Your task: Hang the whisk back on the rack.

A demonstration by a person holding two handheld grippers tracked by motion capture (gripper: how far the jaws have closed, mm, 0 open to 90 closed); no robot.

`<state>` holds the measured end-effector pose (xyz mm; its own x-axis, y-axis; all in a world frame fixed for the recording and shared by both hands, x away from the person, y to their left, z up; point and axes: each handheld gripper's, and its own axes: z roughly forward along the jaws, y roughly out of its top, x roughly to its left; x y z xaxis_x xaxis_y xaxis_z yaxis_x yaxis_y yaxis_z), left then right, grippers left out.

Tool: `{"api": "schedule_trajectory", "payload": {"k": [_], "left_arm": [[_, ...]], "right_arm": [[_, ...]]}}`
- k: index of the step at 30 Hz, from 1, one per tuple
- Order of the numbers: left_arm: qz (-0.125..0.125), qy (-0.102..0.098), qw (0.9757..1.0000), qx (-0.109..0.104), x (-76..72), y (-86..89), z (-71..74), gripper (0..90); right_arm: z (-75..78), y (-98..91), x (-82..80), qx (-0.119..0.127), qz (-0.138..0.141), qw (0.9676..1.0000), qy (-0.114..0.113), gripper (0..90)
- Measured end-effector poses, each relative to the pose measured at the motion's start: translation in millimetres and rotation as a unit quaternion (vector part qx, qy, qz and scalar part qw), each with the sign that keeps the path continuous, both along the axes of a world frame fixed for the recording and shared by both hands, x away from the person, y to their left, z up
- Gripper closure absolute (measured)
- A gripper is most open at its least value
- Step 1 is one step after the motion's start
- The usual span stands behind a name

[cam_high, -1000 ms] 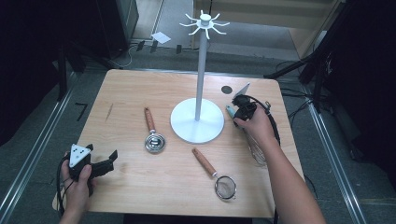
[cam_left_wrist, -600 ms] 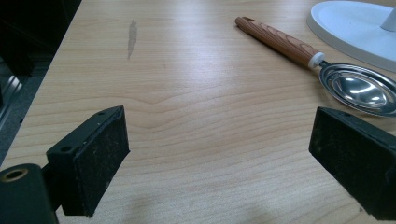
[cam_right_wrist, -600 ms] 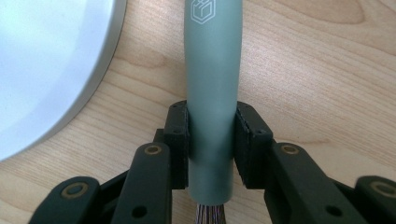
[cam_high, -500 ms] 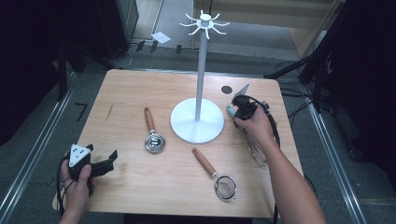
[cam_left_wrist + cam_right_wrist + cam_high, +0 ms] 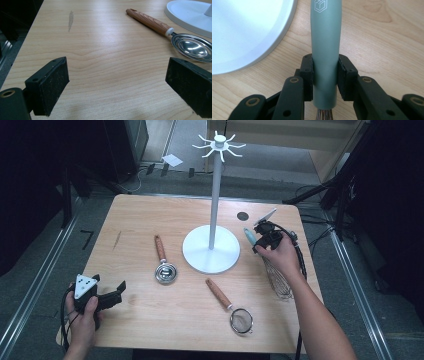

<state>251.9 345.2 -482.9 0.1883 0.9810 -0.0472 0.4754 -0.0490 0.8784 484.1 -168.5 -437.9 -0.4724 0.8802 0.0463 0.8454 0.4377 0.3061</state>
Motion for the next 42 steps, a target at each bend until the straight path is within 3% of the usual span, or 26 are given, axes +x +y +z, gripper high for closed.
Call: {"api": "schedule_trajectory", "payload": {"k": [7,12,17,20,21,23,24,25,26,27,30,31,32,35,36,39,40,42], "left_arm": [[-0.001,0.0,1.0,-0.002,0.1,0.4,0.0,5.4],[-0.001,0.0,1.0,-0.002,0.0,0.5,0.0,5.4],[0.0,0.0,1.0,-0.002,0.1,0.3,-0.1,5.4],[0.0,0.0,1.0,-0.001,0.1,0.3,-0.1,5.4],[0.0,0.0,1.0,-0.001,0.1,0.3,-0.1,5.4],[0.001,0.0,1.0,-0.001,0.1,0.3,0.0,5.4],[0.0,0.0,1.0,-0.002,0.1,0.3,0.0,5.4],[0.0,0.0,1.0,-0.002,0.1,0.3,0.0,5.4],[0.001,0.0,1.0,-0.002,0.1,0.3,-0.1,5.4],[0.001,0.0,1.0,-0.002,0.1,0.3,-0.1,5.4],[0.0,0.0,1.0,-0.003,0.0,0.5,0.0,5.4],[0.0,0.0,1.0,-0.003,0.0,0.5,0.0,5.4],[0.0,0.0,1.0,-0.002,0.0,0.5,0.0,5.4],[0.0,0.0,1.0,-0.001,0.0,0.4,0.0,5.7],[0.0,0.0,1.0,-0.001,0.0,0.4,0.0,5.7],[0.0,0.0,1.0,-0.001,-0.1,0.4,0.0,5.7],[0.0,0.0,1.0,-0.001,0.0,0.4,0.0,5.7],[0.0,0.0,1.0,-0.001,0.0,0.4,0.0,5.7]], "right_arm": [[12.3,-12.9,-9.1,0.03,-0.002,0.9988,-0.039,71.3],[21.2,-22.3,-19.7,0.063,0.0,0.9959,-0.066,71.3],[27.5,-26.0,-28.2,0.072,0.004,0.9927,-0.097,71.3],[32.2,-30.4,-32.6,0.088,0.005,0.989,-0.119,71.3],[35.0,-32.5,-35.8,0.101,0.002,0.9862,-0.131,71.3],[36.2,-33.4,-37.4,0.103,0.003,0.985,-0.138,71.3],[38.0,-34.5,-40.4,0.11,0.007,0.9823,-0.151,71.3],[38.0,-34.5,-40.4,0.11,0.007,0.9823,-0.151,71.3],[39.7,-35.7,-43.8,0.119,0.008,0.9797,-0.161,71.3],[39.7,-35.7,-43.8,0.119,0.008,0.9797,-0.161,71.3],[42.8,-36.5,-48.9,0.136,0.012,0.975,-0.175,71.4],[42.8,-36.5,-48.9,0.136,0.012,0.975,-0.175,71.4],[44.5,-37.2,-50.6,0.147,0.014,0.9726,-0.18,71.3],[46.3,-37.0,-52.7,0.153,0.016,0.9701,-0.188,71.3],[48.3,-36.8,-54.7,0.162,0.017,0.9671,-0.196,71.3],[50.3,-36.7,-57.0,0.171,0.016,0.9639,-0.204,71.4],[51.9,-36.9,-58.7,0.18,0.017,0.9604,-0.211,71.4],[53.4,-36.5,-60.5,0.187,0.018,0.9571,-0.22,71.4]]}}
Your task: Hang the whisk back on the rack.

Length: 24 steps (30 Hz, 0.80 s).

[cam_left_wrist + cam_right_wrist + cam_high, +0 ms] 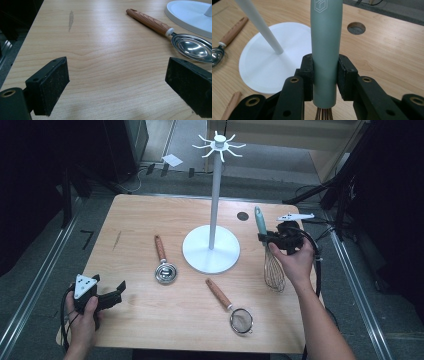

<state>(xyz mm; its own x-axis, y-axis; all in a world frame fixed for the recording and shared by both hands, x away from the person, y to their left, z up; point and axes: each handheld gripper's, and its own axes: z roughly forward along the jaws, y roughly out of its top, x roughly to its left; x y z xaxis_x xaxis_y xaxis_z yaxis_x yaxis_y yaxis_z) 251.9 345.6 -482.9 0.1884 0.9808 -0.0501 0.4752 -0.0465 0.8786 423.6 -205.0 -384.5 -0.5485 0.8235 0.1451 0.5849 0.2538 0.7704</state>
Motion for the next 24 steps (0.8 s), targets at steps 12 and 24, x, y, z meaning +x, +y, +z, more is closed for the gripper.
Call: {"api": "schedule_trajectory", "payload": {"k": [12,24], "left_arm": [[-0.001,0.0,1.0,0.001,0.0,-0.1,0.0,5.7],[0.0,-0.001,1.0,0.001,-0.1,-0.3,0.0,5.7]], "right_arm": [[8.2,-0.5,-12.9,0.036,0.011,0.9977,-0.056,71.4],[17.5,0.2,-18.3,0.065,0.015,0.9945,-0.08,71.4]]}}
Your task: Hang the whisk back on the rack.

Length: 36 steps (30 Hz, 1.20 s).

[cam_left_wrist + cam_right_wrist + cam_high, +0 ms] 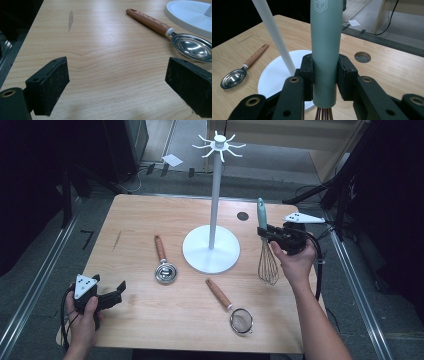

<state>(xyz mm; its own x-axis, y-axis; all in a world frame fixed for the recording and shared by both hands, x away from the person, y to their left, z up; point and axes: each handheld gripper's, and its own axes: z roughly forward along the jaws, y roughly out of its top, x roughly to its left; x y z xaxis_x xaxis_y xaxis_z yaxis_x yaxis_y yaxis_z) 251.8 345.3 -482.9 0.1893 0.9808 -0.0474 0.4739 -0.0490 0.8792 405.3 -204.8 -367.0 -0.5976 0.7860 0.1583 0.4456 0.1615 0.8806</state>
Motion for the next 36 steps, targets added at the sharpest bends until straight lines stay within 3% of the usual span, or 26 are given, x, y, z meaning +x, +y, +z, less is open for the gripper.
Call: {"api": "schedule_trajectory", "payload": {"k": [18,36], "left_arm": [[-0.001,0.0,1.0,0.0,0.0,0.1,0.0,5.7],[-0.002,0.0,1.0,0.0,-0.1,0.1,0.1,5.8]], "right_arm": [[19.9,12.3,-5.2,0.021,0.011,0.9992,-0.032,71.4],[42.9,27.5,-7.5,0.027,0.02,0.9976,-0.061,71.3]]}}
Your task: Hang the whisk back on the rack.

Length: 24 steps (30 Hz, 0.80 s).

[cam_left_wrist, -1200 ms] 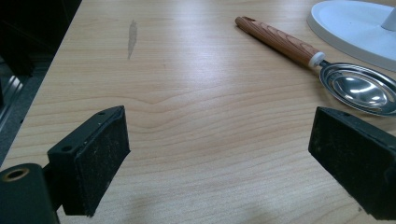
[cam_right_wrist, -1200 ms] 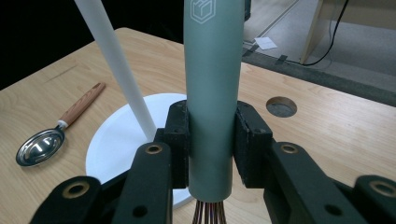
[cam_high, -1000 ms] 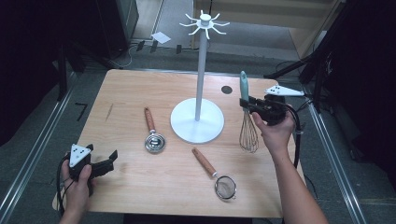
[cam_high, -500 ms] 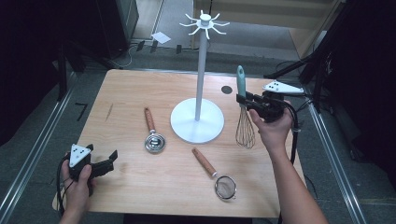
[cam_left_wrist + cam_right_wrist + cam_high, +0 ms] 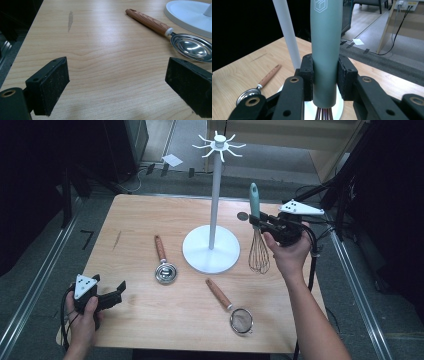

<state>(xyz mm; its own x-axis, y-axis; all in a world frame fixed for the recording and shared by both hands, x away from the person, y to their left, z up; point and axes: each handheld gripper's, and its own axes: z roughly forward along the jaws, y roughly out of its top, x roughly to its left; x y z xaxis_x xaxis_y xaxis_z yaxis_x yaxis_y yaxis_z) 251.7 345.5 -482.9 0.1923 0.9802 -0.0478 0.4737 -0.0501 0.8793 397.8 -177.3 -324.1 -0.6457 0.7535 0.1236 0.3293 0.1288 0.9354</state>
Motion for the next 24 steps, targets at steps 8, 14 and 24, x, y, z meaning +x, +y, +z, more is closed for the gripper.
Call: {"api": "schedule_trajectory", "payload": {"k": [8,14,24], "left_arm": [[0.0,0.0,1.0,0.0,0.0,0.1,0.0,5.7],[0.0,0.0,1.0,0.0,0.0,0.0,0.0,5.7],[0.0,0.0,1.0,-0.001,0.0,0.3,0.1,5.7]], "right_arm": [[12.1,5.8,0.3,0.005,0.004,0.9999,-0.013,71.3],[20.4,11.4,-0.3,0.008,0.006,0.9997,-0.023,71.4],[30.9,20.7,0.0,0.008,0.009,0.9994,-0.033,71.3]]}}
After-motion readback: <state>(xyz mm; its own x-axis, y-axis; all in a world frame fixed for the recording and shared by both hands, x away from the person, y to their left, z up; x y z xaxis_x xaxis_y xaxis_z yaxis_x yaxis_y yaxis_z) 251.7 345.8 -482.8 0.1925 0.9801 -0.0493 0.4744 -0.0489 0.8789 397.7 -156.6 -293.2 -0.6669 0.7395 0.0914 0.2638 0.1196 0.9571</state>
